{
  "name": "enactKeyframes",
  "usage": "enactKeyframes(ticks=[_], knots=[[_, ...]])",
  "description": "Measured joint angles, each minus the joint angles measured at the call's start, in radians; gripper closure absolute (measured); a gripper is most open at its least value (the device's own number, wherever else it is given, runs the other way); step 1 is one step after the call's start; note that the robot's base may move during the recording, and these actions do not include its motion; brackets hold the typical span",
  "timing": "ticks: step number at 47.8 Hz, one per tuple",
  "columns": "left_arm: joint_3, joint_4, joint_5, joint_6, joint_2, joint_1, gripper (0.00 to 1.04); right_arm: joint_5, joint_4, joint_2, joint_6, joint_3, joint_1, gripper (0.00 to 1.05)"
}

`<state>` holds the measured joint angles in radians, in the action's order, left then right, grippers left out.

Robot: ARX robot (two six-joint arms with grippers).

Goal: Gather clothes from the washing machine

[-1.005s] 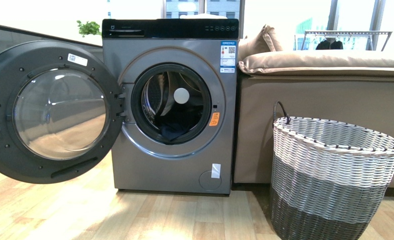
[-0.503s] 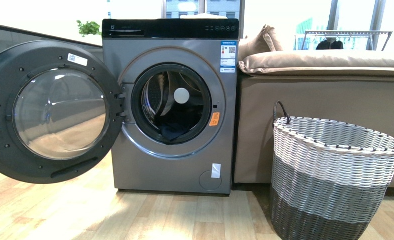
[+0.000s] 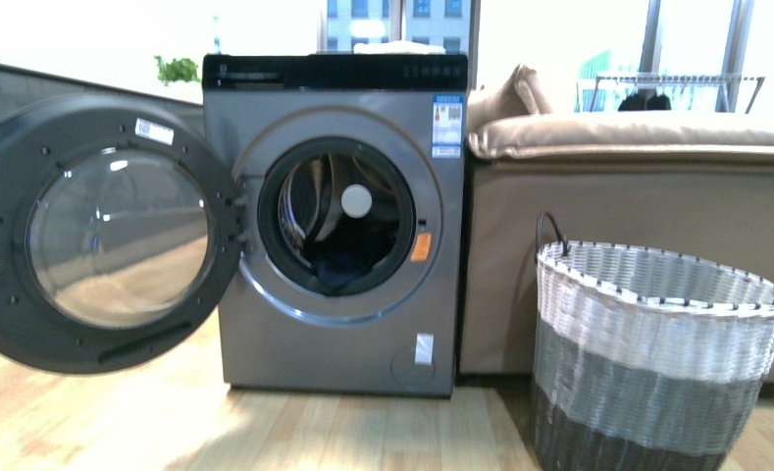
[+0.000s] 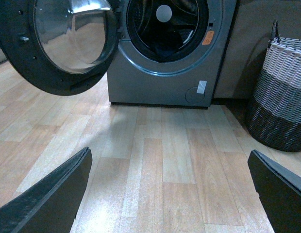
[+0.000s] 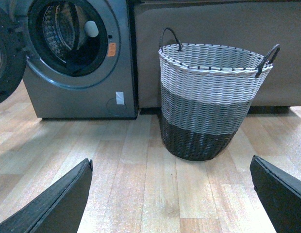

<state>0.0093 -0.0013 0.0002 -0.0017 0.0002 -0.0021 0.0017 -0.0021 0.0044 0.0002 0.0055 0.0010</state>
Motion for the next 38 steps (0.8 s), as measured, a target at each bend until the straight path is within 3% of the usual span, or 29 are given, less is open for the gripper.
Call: enactKeyframes(ticks=[38], knots=[[0.000,0.000,-0.001,0.000,0.000,0.000,0.07,-0.001,0.000,0.000,0.000,0.000,0.000,0.08]])
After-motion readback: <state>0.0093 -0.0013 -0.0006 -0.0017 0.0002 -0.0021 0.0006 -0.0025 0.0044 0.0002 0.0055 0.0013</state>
